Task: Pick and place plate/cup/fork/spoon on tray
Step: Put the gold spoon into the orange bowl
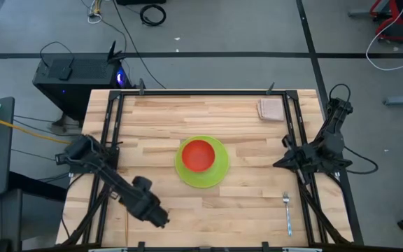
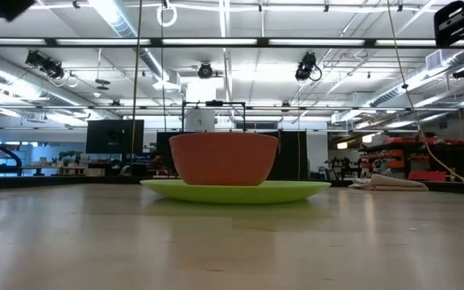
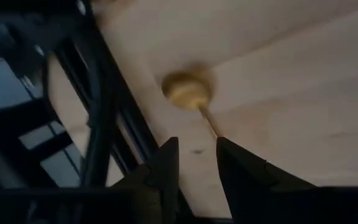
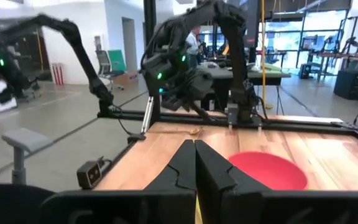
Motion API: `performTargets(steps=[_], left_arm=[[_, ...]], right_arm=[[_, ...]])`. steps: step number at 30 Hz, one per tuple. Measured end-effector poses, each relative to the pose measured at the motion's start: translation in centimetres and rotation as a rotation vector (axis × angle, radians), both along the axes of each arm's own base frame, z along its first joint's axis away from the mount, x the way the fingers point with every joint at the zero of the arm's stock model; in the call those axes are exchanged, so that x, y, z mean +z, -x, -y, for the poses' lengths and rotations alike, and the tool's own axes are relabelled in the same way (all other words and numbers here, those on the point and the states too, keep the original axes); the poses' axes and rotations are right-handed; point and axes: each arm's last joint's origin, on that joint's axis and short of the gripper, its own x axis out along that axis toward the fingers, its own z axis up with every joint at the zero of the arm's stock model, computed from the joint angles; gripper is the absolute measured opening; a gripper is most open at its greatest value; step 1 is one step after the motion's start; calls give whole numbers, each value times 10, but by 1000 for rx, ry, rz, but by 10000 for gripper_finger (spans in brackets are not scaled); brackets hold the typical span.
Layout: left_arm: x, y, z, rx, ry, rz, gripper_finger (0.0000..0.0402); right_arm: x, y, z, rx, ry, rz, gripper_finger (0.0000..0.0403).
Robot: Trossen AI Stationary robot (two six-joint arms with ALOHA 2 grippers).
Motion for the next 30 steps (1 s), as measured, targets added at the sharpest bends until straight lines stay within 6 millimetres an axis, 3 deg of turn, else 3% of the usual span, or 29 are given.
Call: performTargets(steps=[10, 17, 30], left_arm=[[-19, 14, 36, 92, 75, 134, 101], [-32, 34, 48, 153, 35, 131, 98], [-74, 45, 44, 184, 62, 161, 98]], right_arm=[[15, 3, 3, -2, 14, 34, 4], [20, 4, 5, -3, 25, 49, 4], [20, 4, 5, -3, 26, 50, 4]])
